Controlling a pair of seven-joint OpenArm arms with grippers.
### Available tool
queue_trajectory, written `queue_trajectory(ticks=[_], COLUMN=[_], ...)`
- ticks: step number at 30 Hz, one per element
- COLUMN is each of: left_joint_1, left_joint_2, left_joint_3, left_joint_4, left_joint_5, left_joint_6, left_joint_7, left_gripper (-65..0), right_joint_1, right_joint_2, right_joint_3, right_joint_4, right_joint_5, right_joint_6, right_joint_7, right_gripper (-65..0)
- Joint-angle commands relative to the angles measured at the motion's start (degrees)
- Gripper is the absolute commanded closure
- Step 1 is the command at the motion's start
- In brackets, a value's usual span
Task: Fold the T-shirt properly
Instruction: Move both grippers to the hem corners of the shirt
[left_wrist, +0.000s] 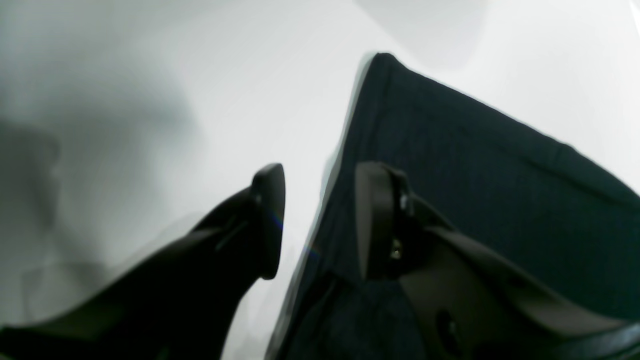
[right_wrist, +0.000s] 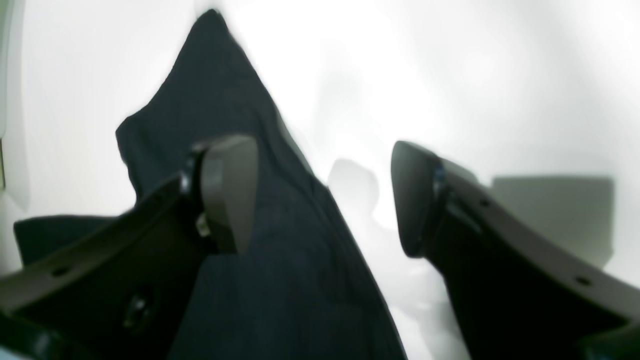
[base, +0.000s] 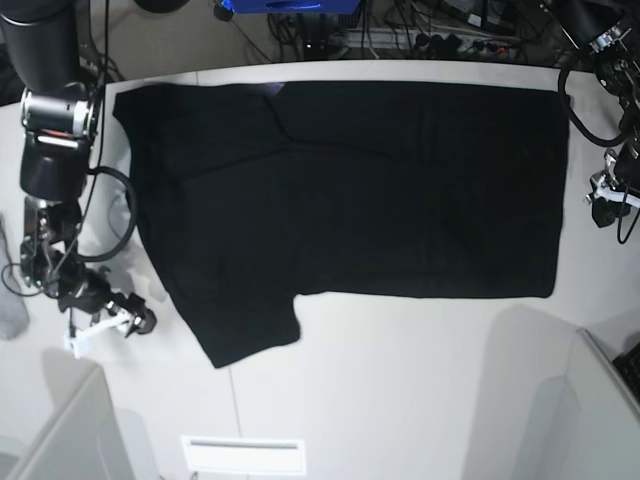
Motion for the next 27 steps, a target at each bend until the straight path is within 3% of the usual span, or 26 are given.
queue_trajectory(ticks=[1,10,13,17,21,23,27], left_joint_1=[0.3,2.4,3.1,3.0,2.7,2.5,-0.1], left_joint_2=[-1.3,-1.3,-1.3,-1.3,-1.3,-1.3,-1.3], left_joint_3=[-0.4,-0.5,-0.5,-0.4,-0.1,0.0,0.1], left_joint_4=[0.8,0.7,1.2,0.4,-0.1,-0.3,-1.3], left_joint_5=[-0.6,-0.6,-0.6,-0.6,-0.6,-0.6,-0.6], left_joint_6=[-0.3,-0.3,-0.3,-0.3,-0.3,-0.3,-0.3], left_joint_7=[-1.1,-1.0,-1.0,-1.0,-1.0,-1.0,-1.0], left_gripper=[-22.4,-22.4,-22.4,-22.4,-22.5,-22.5,-22.5], right_joint_1=[2.8,11.3,11.1,10.5,10.5,10.4,10.0], right_joint_2=[0.8,-1.9,-2.9,-3.2,-3.8,-3.8,-3.9], right_joint_3=[-1.9,-21.5,-24.2,-25.1,-25.3,-25.3,-25.3], right_joint_4=[-1.0,-21.8,-22.4,-22.4,-22.4,-22.4,-22.4], right_joint_5=[0.8,0.9,0.9,0.9,0.8,0.8,0.8], right_joint_6=[1.0,1.2,1.6,7.1,7.5,7.5,7.5], right_joint_7=[1.7,15.4,15.5,15.6,15.6,15.6,17.6], right_gripper=[-40.4,-42.3,-42.8,-42.5,-42.2,-38.9,-25.1])
